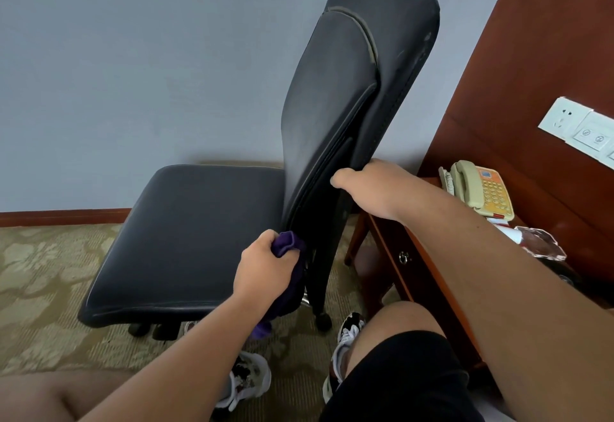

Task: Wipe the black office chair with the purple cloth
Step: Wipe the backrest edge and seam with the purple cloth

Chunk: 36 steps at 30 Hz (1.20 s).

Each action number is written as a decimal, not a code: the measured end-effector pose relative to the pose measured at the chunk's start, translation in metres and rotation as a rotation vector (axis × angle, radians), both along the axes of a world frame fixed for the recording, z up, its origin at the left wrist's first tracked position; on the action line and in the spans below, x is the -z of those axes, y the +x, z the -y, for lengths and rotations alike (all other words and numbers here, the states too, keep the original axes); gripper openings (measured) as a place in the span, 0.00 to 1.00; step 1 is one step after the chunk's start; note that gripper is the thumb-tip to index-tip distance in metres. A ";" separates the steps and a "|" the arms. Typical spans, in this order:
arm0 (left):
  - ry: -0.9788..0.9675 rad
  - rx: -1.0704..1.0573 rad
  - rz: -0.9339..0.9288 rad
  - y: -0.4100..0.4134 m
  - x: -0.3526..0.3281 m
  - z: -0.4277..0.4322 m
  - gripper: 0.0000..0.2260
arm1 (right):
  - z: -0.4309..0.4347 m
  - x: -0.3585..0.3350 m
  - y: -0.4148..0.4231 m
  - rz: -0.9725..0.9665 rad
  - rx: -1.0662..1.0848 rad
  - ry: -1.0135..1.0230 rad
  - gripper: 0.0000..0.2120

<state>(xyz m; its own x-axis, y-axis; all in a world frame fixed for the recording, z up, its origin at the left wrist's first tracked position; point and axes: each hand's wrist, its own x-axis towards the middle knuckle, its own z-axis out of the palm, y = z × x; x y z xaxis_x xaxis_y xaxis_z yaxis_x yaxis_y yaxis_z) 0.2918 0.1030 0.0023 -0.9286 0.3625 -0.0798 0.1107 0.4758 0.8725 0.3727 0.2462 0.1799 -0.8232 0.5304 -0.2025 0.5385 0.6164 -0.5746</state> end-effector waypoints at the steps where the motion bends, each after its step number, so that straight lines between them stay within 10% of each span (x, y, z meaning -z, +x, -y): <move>1: 0.010 0.004 -0.022 0.000 -0.002 0.001 0.08 | 0.000 -0.001 0.000 0.000 0.003 0.003 0.15; 36: 0.108 -0.179 0.158 0.000 0.023 0.003 0.11 | 0.006 0.002 0.001 -0.060 0.007 -0.019 0.14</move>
<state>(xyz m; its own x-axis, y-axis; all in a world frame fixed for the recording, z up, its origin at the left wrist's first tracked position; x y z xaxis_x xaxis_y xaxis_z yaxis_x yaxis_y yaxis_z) 0.2914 0.0996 -0.0208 -0.9577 0.2081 -0.1987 -0.1085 0.3785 0.9192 0.3734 0.2404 0.1778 -0.8303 0.5330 -0.1630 0.5073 0.6015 -0.6171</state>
